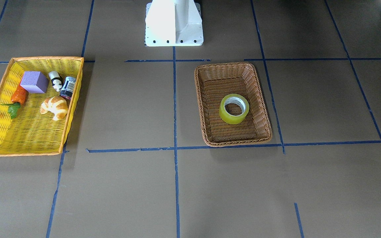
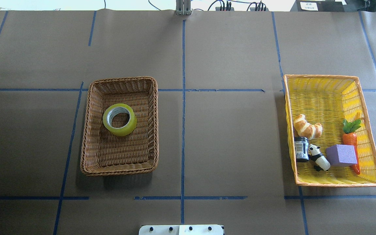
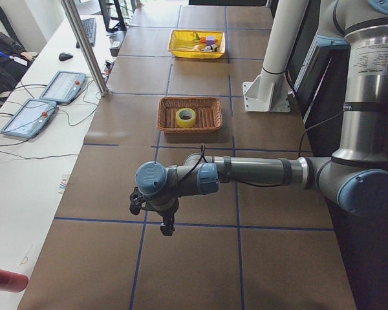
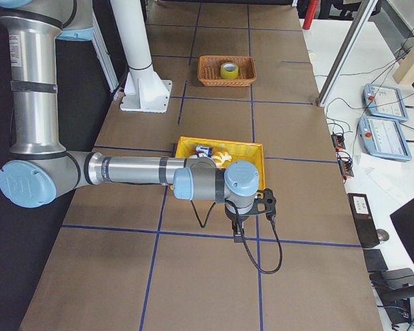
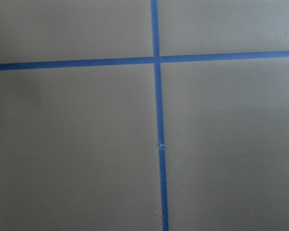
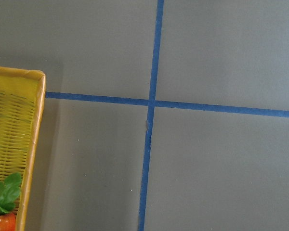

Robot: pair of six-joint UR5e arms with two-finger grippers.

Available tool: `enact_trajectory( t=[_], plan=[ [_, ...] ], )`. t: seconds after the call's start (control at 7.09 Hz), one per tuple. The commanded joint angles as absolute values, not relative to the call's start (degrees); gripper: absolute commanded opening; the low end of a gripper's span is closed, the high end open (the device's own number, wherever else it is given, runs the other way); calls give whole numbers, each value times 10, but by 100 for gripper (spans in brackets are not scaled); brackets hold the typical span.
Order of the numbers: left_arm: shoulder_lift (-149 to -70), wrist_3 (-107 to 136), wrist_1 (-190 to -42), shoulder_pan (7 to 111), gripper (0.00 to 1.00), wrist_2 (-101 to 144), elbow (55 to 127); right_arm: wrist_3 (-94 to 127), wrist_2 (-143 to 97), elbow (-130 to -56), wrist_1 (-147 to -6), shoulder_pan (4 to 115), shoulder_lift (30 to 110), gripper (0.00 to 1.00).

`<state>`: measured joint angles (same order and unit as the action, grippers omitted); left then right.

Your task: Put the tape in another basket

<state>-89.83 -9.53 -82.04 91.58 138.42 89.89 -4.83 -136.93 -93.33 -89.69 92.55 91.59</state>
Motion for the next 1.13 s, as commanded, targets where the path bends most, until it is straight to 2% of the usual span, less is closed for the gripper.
enact_trajectory(
  t=[0.0, 0.99],
  plan=[
    [-900, -95, -836, 917, 100, 1385, 882, -47, -1378, -933, -896, 926, 916, 100],
    [-896, -96, -874, 917, 100, 1383, 882, -55, -1375, -927, -896, 926, 925, 100]
  ],
)
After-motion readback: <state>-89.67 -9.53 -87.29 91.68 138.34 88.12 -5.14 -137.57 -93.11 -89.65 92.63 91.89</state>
